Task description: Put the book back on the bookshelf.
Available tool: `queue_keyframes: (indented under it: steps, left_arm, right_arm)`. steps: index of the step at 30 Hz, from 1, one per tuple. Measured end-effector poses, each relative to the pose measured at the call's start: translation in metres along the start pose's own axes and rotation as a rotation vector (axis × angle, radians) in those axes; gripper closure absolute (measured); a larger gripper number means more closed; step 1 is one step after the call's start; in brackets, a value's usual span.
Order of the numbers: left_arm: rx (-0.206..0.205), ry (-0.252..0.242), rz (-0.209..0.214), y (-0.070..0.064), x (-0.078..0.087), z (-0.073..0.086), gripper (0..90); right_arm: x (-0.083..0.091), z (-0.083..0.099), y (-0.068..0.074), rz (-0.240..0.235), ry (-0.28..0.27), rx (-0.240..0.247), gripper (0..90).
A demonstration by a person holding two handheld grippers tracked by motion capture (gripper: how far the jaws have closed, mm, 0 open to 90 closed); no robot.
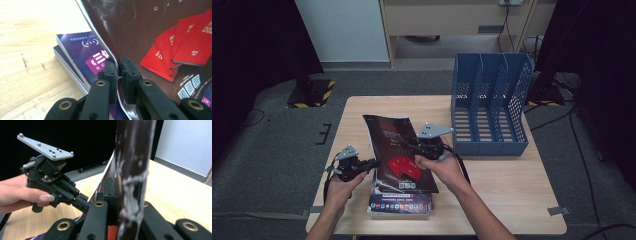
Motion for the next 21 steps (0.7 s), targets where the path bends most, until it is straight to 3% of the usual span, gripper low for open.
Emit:
queue_keyframes:
  steps: [5,7,10,21]
  left_arm:
    - [-0.010,-0.022,-0.012,0.001,0.004,-0.003,85.3]
    - [-0.045,-0.044,-0.032,-0.001,0.008,-0.007,86.0]
    - [-0.060,-0.057,-0.042,-0.003,0.010,-0.009,86.2]
    - [-0.097,-0.093,-0.039,-0.007,0.015,-0.014,86.7]
  right_arm:
    - [0.002,-0.005,0.000,-0.002,0.021,0.010,84.0]
    - [0.004,-0.010,-0.001,0.005,0.025,0.014,82.0]
    - [0.007,-0.016,-0.002,0.009,0.020,0.013,82.0]
    - [0.014,-0.033,-0.005,0.009,0.007,0.009,78.1]
Point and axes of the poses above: each handheld gripper's, and its own axes: x roughly backward along the jaws, z roughly out of its underside, y roughly to its left, the point moved 4 cm from there along -x, roughly forward along the jaws, and after that the axes turned 8 degrees about -z, right-handed, at the moved point
